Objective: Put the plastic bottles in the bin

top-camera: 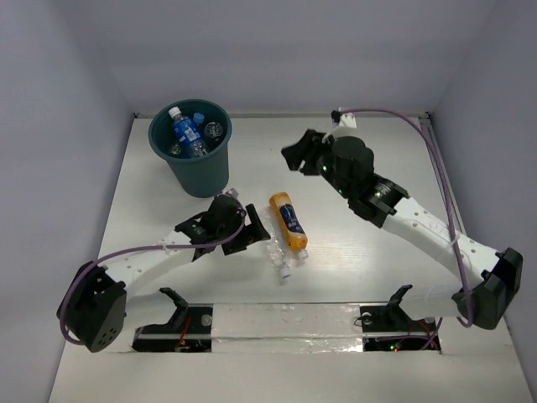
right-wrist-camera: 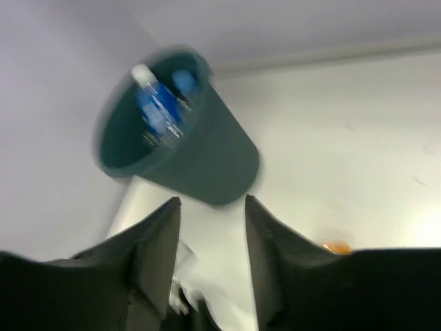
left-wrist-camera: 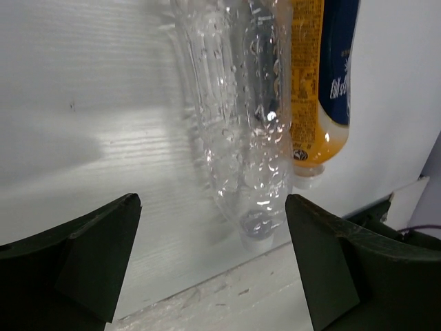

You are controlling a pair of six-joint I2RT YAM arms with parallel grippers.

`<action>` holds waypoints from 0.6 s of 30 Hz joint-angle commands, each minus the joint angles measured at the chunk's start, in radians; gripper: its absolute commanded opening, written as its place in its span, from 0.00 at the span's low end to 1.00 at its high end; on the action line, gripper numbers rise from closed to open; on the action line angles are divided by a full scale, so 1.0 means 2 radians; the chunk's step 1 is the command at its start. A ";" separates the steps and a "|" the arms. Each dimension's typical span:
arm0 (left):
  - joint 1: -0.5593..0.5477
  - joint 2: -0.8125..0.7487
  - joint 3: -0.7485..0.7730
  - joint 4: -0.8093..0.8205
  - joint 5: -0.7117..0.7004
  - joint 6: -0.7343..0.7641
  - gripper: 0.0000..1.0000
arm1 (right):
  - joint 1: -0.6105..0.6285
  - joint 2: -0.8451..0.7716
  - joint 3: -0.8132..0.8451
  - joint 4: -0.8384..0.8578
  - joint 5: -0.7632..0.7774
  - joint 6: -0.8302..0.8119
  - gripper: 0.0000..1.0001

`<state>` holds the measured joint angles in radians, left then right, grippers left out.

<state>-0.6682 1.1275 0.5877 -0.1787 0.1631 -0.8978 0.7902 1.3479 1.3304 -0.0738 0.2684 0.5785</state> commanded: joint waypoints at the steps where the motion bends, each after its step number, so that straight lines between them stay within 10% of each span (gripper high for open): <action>1: -0.003 0.024 0.045 0.031 -0.035 -0.007 0.85 | -0.008 -0.021 -0.098 -0.064 -0.062 -0.018 0.61; 6: -0.003 0.071 0.063 0.051 -0.049 -0.019 0.87 | -0.028 -0.046 -0.179 -0.069 -0.116 -0.013 0.86; 18: -0.003 0.186 0.084 0.077 -0.072 -0.018 0.81 | -0.083 0.035 -0.165 -0.079 -0.194 -0.053 0.95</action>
<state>-0.6685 1.4815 0.7292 -0.0425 0.0566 -0.9333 0.6292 1.3693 0.9306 -0.2428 -0.0528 0.5240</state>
